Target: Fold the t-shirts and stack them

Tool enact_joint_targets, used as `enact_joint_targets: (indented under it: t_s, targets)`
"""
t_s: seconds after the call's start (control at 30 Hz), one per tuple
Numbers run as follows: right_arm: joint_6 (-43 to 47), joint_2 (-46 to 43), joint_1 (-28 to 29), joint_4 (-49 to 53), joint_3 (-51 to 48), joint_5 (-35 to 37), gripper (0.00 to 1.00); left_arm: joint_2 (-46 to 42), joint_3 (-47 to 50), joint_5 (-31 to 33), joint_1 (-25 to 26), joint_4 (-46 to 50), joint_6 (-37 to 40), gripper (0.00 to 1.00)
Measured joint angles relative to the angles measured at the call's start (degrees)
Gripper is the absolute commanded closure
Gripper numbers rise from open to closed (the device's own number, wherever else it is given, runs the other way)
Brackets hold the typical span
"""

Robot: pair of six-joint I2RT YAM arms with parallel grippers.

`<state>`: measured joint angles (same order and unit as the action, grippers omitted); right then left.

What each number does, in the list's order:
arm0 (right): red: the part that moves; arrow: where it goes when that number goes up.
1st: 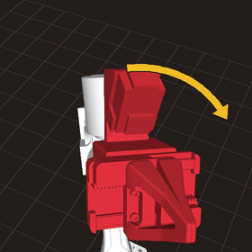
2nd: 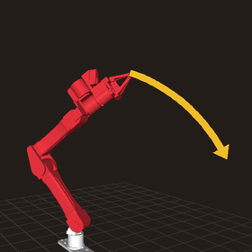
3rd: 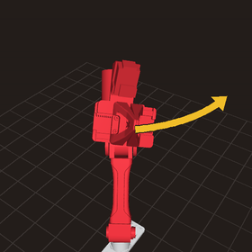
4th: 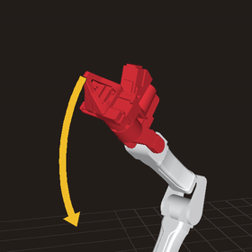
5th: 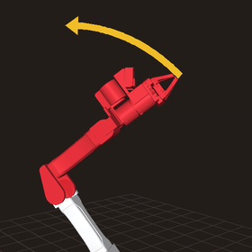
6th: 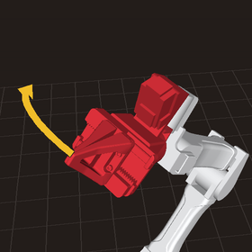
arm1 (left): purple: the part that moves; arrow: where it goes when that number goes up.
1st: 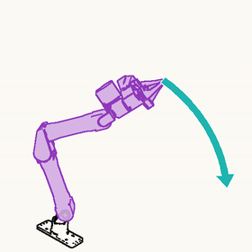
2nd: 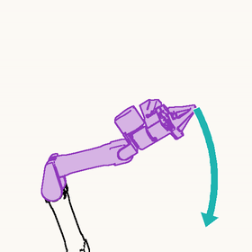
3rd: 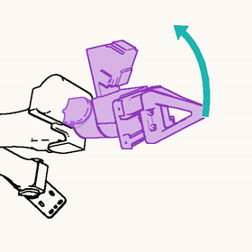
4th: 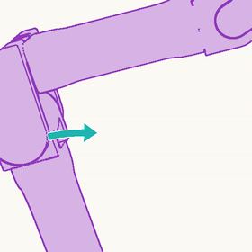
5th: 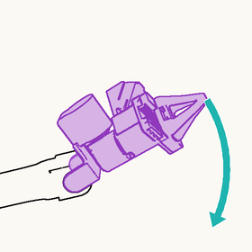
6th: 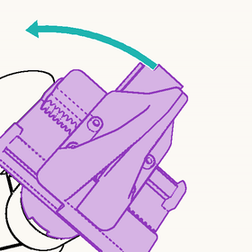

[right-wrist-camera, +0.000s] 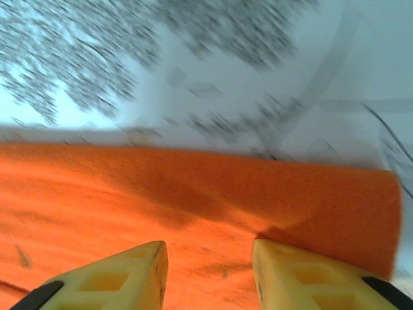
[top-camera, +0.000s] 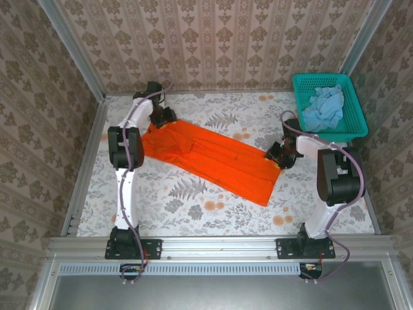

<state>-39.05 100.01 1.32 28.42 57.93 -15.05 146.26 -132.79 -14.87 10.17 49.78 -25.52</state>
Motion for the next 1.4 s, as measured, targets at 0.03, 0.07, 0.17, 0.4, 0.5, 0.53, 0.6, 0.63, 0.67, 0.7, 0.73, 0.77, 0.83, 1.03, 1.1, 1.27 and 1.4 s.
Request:
enact_joint_targets:
  t_s: [0.03, 0.07, 0.17, 0.4, 0.5, 0.53, 0.6, 0.63, 0.67, 0.7, 0.73, 0.77, 0.83, 1.03, 1.1, 1.27, 1.4]
  targets:
    - [-0.6, -1.3, 0.0, 0.5, -1.3, 0.1, 0.56, 2.5, -4.1, -1.1, 0.5, -0.4, -0.3, 0.48]
    - [-1.5, -3.1, -0.1, 0.8, -3.3, 0.1, 0.55, 5.4, -8.8, -2.5, 1.2, -1.0, -1.0, 0.47]
    - [-3.3, -7.9, -0.1, 2.7, -7.7, 0.5, 0.55, 9.7, -14.6, -6.4, 3.2, -5.7, -4.4, 0.43]
    - [-4.1, -19.3, 0.1, 8.8, -10.3, 3.1, 0.52, 13.1, -18.8, -11.6, 7.7, -15.4, -11.3, 0.23]
    - [-3.0, -24.2, 1.8, 10.2, -8.9, 4.8, 0.53, 11.4, -17.5, -10.8, 9.1, -15.8, -10.9, 0.17]
    - [-2.6, -25.2, 2.9, 10.0, -8.5, 4.9, 0.53, 9.8, -15.4, -10.2, 9.4, -15.6, -10.6, 0.16]
    - [-1.8, -26.7, 5.6, 8.5, -8.3, 3.8, 0.55, 4.6, -8.5, -8.1, 9.6, -15.5, -9.5, 0.15]
    - [-1.6, -27.0, 7.3, 7.4, -8.4, 2.5, 0.55, 1.7, -5.1, -6.7, 9.5, -15.4, -8.9, 0.16]
    - [-1.4, -27.1, 9.2, 6.4, -8.6, 1.5, 0.56, -1.4, -2.0, -4.9, 9.4, -15.1, -8.2, 0.18]
    - [-1.1, -27.0, 11.0, 5.7, -8.8, 0.7, 0.56, -3.7, 0.2, -3.3, 9.2, -14.9, -7.6, 0.22]
    - [-0.5, -26.7, 13.2, 5.2, -8.8, -0.2, 0.56, -6.5, 2.5, -1.4, 9.2, -14.2, -7.2, 0.29]
    - [0.1, -26.3, 15.3, 4.8, -8.8, -1.0, 0.57, -8.9, 4.3, 0.2, 8.9, -13.4, -6.9, 0.36]
    - [1.1, -24.8, 18.3, 4.1, -8.8, -3.0, 0.58, -12.0, 6.4, 2.3, 8.6, -12.0, -6.5, 0.48]
    - [3.6, -13.3, 25.1, 3.1, -7.2, -7.5, 0.64, -12.2, 8.3, 7.0, 8.1, -6.1, -6.4, 0.64]
    - [4.2, -9.9, 27.7, 3.1, -6.2, -8.0, 0.65, -10.2, 8.2, 7.8, 8.1, -4.4, -6.3, 0.65]
    - [4.6, -5.7, 31.5, 3.5, -4.3, -7.9, 0.67, 0.0, 0.9, 8.7, 8.1, 1.2, -5.8, 0.65]
    - [4.3, -3.2, 31.5, 3.7, -2.7, -7.2, 0.68, 4.5, -9.4, 5.4, 7.5, 2.9, -5.8, 0.64]
